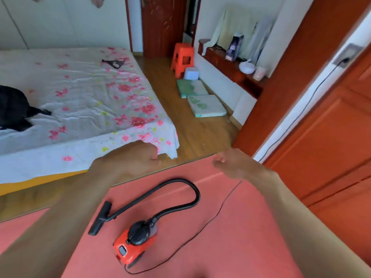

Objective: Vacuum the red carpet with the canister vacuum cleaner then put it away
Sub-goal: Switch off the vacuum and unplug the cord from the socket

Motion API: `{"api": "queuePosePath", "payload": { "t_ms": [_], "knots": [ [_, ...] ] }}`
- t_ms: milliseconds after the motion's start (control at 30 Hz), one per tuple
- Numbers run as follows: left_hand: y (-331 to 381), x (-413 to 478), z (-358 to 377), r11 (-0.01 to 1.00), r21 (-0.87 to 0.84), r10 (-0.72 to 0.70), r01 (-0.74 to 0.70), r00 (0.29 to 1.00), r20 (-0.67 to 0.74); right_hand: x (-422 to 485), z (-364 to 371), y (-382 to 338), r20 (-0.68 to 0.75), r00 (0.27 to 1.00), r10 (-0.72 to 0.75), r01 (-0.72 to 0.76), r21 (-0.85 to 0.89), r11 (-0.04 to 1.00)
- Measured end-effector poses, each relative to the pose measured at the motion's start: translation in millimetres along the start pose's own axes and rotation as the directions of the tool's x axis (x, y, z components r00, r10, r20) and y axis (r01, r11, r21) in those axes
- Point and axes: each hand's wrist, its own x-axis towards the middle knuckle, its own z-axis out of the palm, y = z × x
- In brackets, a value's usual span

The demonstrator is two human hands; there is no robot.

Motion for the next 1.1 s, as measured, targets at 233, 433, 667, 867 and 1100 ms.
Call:
{"api": "queuePosePath", "payload": {
  "t_ms": [233, 433, 667, 867, 1100],
  "knots": [
    [113, 52, -4, 0.976, 0.13, 0.166, -0.174, 0.984, 0.067, -58, -53, 103, -0.088, 0.991, 0.102, -0.102, 0.005, 0.995],
    [233, 91, -13, 0.949, 0.177, 0.258, -0.259, 0.966, 0.032, -94, -110, 206, -0.105, 0.984, 0.141, -0.145, -0.024, 0.989],
    [347, 144, -2, 0.93, 0.193, 0.306, -0.313, 0.95, 0.067, -107, -156, 311, -0.108, 0.973, 0.204, -0.205, 0.006, 0.979],
    [403, 206, -21, 0.922, 0.205, 0.315, -0.329, 0.944, 0.098, -74, -186, 368, -0.12, 0.968, 0.219, -0.219, 0.013, 0.976],
    [434, 335, -48, 0.885, 0.257, 0.378, -0.388, 0.921, 0.089, -5, -240, 421, -0.178, 0.934, 0.309, -0.325, -0.069, 0.943]
  ]
}}
